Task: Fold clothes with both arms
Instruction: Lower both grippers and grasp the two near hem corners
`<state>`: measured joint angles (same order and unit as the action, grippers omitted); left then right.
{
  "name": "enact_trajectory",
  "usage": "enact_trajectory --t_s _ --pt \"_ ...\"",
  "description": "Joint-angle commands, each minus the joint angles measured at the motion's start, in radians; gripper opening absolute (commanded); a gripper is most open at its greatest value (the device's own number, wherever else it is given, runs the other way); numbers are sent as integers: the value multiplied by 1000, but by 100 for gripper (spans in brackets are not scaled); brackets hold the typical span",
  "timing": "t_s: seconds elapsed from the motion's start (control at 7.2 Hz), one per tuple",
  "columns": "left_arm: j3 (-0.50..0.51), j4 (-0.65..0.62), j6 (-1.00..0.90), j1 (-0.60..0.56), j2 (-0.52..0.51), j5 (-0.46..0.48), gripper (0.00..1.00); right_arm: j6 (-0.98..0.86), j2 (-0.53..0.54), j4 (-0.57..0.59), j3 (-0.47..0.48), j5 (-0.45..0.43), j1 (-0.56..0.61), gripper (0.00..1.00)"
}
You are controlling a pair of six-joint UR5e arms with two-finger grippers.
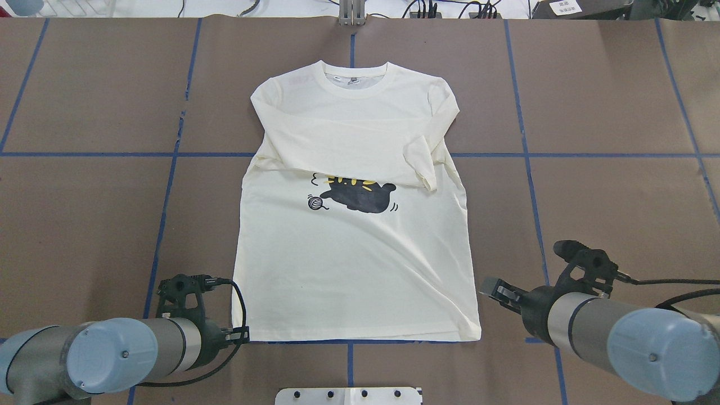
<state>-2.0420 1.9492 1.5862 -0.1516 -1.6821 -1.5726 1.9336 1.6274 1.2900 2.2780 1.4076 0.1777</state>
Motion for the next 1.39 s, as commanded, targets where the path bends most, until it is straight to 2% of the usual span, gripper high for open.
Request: enact_trajectory --t_s 0.0,0.97,1.11,1.25 --pt "0 1 0 0 -1 16 0 51 -92 54 -84 -56 -49 77" --pt "0 -1 -3 1 4 74 0 131 -84 52 -156 -159 -173 70" --pt "-1 -1 -2 1 5 74 0 133 -86 52 -156 -163 -176 64" --pt "-1 -1 -2 1 5 75 0 152 -92 51 -160 -163 -178 41"
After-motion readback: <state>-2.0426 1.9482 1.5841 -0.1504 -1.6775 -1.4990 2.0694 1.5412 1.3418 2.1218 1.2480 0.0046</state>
